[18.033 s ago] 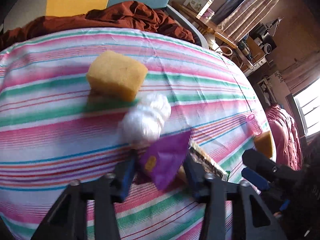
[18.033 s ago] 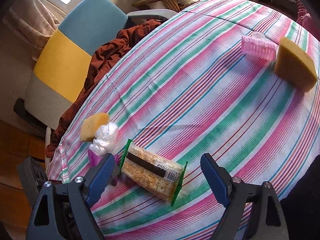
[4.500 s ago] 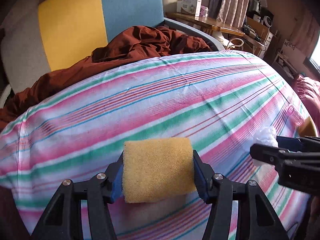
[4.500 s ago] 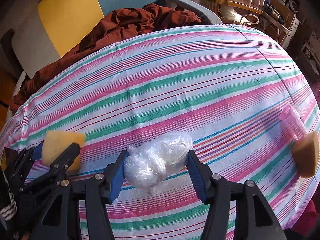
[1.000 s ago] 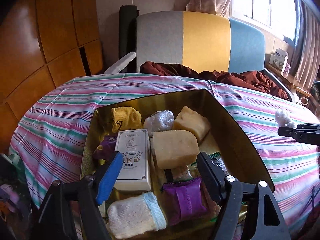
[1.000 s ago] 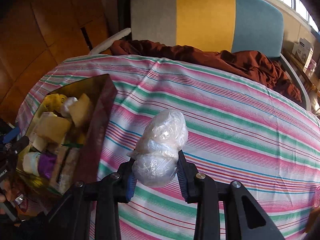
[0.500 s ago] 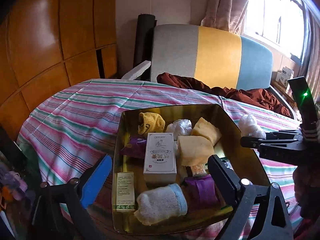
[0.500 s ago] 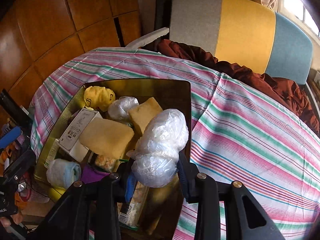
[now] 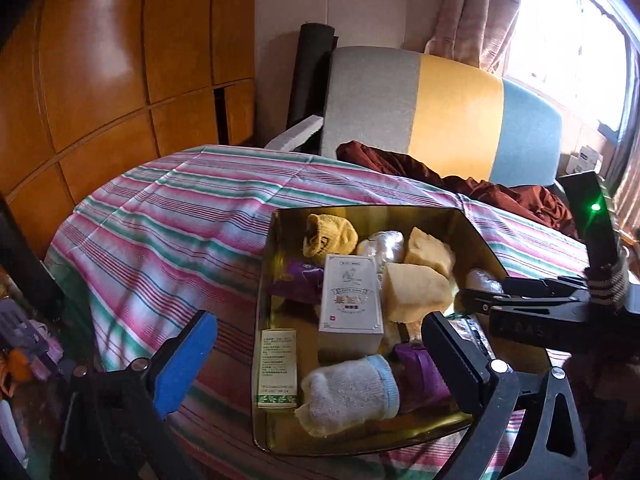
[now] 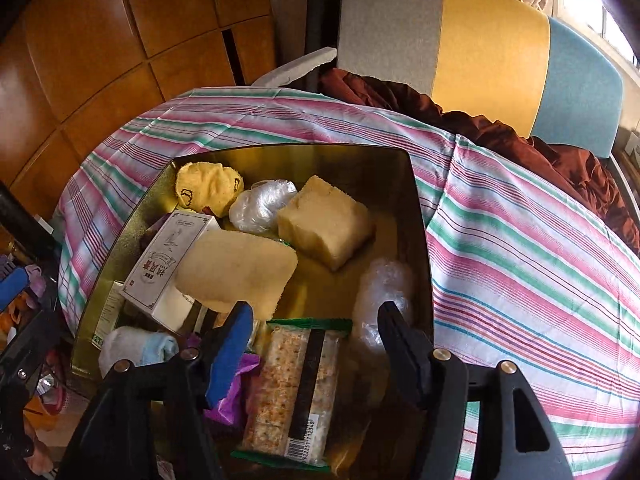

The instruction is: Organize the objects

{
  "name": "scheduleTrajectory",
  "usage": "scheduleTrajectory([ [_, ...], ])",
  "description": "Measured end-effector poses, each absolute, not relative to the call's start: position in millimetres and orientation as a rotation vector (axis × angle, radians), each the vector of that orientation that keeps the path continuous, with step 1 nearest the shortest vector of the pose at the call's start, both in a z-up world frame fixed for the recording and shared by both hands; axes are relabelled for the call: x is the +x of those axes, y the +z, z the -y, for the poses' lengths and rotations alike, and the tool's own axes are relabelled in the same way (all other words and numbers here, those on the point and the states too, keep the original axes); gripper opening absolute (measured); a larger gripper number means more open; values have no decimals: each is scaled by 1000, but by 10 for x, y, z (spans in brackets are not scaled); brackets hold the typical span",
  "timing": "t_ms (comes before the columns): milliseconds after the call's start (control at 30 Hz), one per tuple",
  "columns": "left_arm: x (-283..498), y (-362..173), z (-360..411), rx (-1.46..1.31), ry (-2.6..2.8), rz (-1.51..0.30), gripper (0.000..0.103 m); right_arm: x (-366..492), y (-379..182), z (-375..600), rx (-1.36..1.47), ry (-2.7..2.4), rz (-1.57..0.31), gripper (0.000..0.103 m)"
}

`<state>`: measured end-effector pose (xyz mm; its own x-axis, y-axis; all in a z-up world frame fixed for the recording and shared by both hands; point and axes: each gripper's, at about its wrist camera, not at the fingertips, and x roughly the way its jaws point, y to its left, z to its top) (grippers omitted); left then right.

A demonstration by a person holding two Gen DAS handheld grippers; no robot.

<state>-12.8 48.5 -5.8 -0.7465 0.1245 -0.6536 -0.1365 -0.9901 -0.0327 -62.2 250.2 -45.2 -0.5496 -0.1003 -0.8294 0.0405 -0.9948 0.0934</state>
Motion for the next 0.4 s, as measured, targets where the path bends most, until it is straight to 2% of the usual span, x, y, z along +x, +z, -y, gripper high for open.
scheduleTrajectory([
  [400,-28,-50,-433,-1009,2927,-13,102,-191,-312,-2475,1370,-2803,115,66],
])
